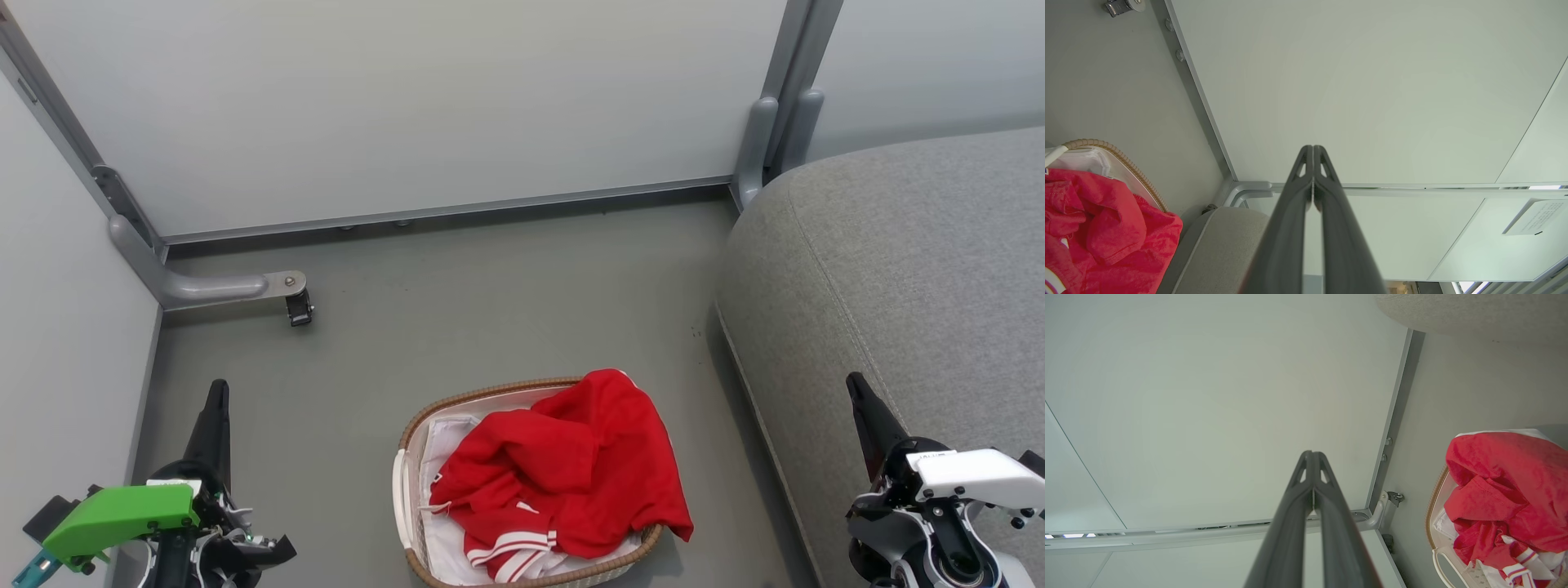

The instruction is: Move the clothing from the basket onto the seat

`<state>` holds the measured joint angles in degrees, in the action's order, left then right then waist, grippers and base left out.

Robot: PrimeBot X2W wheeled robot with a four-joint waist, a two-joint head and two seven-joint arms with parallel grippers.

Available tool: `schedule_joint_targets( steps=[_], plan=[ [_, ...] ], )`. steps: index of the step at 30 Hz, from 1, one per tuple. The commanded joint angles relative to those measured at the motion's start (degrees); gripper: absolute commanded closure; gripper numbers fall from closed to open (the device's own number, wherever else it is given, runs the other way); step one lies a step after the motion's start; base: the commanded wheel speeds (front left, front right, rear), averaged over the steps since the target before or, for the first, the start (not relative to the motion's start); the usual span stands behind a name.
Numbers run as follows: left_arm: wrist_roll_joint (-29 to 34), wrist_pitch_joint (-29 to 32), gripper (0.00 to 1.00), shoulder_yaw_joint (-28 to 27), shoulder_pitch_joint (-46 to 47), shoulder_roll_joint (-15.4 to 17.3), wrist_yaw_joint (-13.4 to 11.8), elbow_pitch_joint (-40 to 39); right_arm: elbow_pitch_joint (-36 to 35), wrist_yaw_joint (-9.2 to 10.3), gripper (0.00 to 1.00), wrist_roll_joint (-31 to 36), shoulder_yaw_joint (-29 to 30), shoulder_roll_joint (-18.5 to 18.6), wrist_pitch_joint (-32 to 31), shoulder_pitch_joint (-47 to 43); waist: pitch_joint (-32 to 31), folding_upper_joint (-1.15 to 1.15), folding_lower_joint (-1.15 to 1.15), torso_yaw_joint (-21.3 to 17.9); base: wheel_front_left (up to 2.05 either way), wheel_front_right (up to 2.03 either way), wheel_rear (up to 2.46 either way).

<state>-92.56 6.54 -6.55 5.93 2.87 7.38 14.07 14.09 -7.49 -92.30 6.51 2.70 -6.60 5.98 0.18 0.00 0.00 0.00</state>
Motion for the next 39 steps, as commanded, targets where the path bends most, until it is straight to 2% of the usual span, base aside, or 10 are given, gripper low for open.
schedule_joint_targets(
  steps=[1, 12, 13, 18, 30, 39],
  plan=[
    [0.3, 0.1, 1.00, 0.0, 0.6, 0.0, 0.2, -0.1, -0.2, 0.00, 1.00, -0.2, 0.1, 0.4, 0.0, 0.4, 0.0, 0.00, 0.00, 0.0, 0.00, 0.00, 0.00],
    [0.3, 0.1, 1.00, 0.0, 0.6, 0.0, 0.3, -0.1, -0.2, 0.00, 1.00, -0.2, 0.1, 0.4, 0.0, 0.4, 0.0, 0.00, 0.00, 0.0, 0.00, 0.00, 0.00],
    [0.0, 0.0, 0.00, 0.0, 0.0, 0.0, 0.0, 0.0, 0.0, 0.00, 0.00, 0.0, 0.0, 0.0, 0.0, 0.0, 0.0, 0.00, 0.00, 0.0, 0.00, 0.00, 0.00],
    [0.1, -0.2, 0.00, 0.4, -1.4, -0.5, 0.0, 2.0, 2.0, 0.02, 0.00, 0.1, -0.4, -0.7, 0.1, -1.5, 0.0, 0.00, 0.00, 0.0, 0.00, 0.00, 0.00],
    [2.9, -3.6, 0.00, 3.0, -3.2, -0.4, 0.0, -0.8, 1.8, 0.02, 0.00, 2.5, -2.8, -0.5, 3.6, -1.8, 0.0, 0.00, 0.00, -0.1, 0.00, 0.00, 0.00],
    [8.8, -5.9, 0.00, 3.9, -4.3, -0.3, 0.0, -3.1, 0.4, 0.01, 0.00, 10.1, -2.5, -0.4, 5.9, -1.6, 0.0, 0.00, 0.00, -0.1, 0.00, 0.00, 0.00]
  ],
)
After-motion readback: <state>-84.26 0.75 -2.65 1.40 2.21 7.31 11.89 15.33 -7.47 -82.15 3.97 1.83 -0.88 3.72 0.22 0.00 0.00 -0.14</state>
